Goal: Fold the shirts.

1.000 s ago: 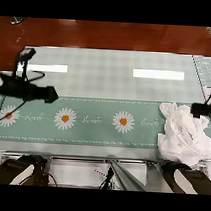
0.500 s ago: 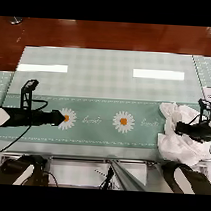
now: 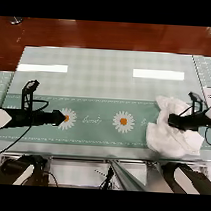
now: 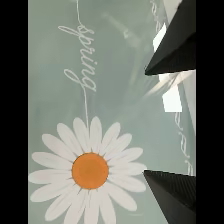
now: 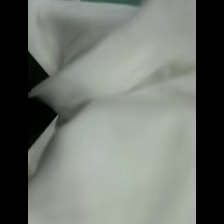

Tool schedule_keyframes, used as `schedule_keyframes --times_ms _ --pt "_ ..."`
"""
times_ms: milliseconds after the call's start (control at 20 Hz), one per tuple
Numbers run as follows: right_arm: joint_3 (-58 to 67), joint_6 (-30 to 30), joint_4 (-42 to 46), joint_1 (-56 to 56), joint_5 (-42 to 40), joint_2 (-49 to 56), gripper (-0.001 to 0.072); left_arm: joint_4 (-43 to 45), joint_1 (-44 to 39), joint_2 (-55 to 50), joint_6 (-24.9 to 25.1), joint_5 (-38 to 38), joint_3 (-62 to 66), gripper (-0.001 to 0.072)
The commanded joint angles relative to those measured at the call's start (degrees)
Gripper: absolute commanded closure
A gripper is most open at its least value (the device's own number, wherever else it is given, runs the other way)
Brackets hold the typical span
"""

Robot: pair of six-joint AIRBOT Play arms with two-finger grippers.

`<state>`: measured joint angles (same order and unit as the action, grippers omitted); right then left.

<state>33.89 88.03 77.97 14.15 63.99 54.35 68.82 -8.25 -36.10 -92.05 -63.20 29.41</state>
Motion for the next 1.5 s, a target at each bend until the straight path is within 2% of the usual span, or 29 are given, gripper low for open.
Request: schedule_keyframes --times_ms 0,200,300,500,650,800,850,950,1100,1300,1450 --pt "13.0 -3.2 -5.3 0.0 2.4 -4.2 0.0687 3.5 0.1 0.0 1.1 1.3 0.0 0.0006" --pt "33.0 -5.0 -13.9 0.0 2.7 -8.2 0.0687 3.1 0.1 0.1 1.0 0.4 0.0 0.0006" --pt "43.0 -6.6 -17.7 0.0 2.9 -8.3 0.0687 2.9 0.0 0.1 -0.7 0.4 0.0 0.0006" --pt "59.4 -9.0 -22.9 0.0 2.5 -8.0 0.0687 -1.8 0.0 0.0 -1.1 1.8 0.0 0.0006" --pt "65.9 -11.0 -29.9 0.0 3.2 -7.3 0.0688 -3.5 0.0 0.0 -1.0 1.8 0.0 0.0006" --pt "66.8 -13.4 -38.6 -0.3 4.8 -6.3 0.0687 -3.5 0.0 0.0 -1.0 1.8 0.0 0.0006" --pt "66.8 -13.5 -38.8 -2.1 6.4 -5.7 0.0687 -3.5 0.0 0.0 -1.0 1.8 0.0 0.0006" --pt "66.8 -13.5 -35.6 -10.0 11.0 -3.4 0.0687 -3.5 0.0 0.0 -1.0 1.8 0.0 0.0006" --pt "63.7 -10.2 -23.4 -28.4 13.3 1.4 0.0687 -3.5 0.0 0.0 -1.0 1.8 0.0 0.0006" --pt "54.1 -5.5 -12.1 -48.8 6.4 11.8 0.0687 -3.5 0.0 0.0 -1.0 1.8 0.0 0.0006" --pt "48.9 -2.4 -12.6 -54.8 1.5 23.2 0.0687 -3.5 0.0 0.0 -1.0 1.7 0.0 0.0006"
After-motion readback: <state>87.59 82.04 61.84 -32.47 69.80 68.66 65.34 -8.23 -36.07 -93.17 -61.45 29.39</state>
